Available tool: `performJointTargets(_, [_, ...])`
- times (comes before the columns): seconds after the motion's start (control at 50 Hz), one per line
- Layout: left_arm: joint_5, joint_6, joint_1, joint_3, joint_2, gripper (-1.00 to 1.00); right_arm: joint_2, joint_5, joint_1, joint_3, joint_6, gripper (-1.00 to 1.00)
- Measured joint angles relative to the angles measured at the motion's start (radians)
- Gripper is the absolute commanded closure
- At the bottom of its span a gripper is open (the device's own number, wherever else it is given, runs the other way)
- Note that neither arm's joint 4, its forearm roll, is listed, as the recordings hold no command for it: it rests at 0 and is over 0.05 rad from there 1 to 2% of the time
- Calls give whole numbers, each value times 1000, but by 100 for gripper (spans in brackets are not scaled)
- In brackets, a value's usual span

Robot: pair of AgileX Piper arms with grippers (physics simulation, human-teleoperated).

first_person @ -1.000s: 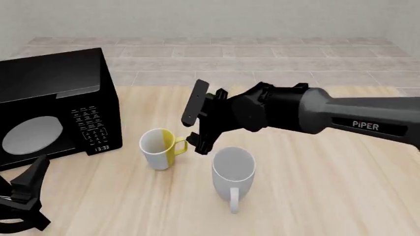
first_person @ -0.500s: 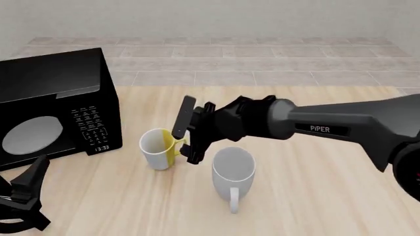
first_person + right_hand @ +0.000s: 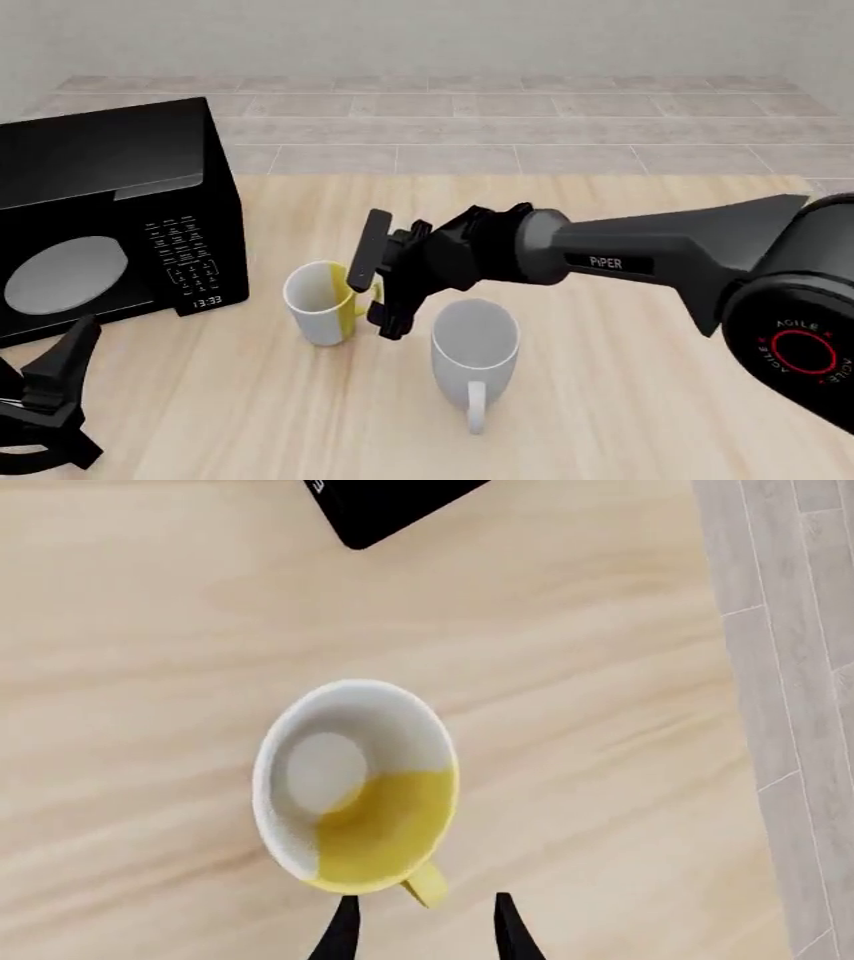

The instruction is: Put the yellow and white mug to the front of the white mug.

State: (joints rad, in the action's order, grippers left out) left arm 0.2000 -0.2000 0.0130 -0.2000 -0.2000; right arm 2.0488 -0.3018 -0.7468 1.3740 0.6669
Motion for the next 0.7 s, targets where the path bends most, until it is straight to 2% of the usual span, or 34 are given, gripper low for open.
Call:
performJointTargets(0.36, [0,0,0,0,0,-100,64,2,-13,23,-12,-100])
performJointTargets(0.38, [0,0,0,0,0,-100,66,3,-13,23,-13,100])
performJointTargets(0.7, [0,0,0,0,0,-100,55,14,-5,23,-37,100])
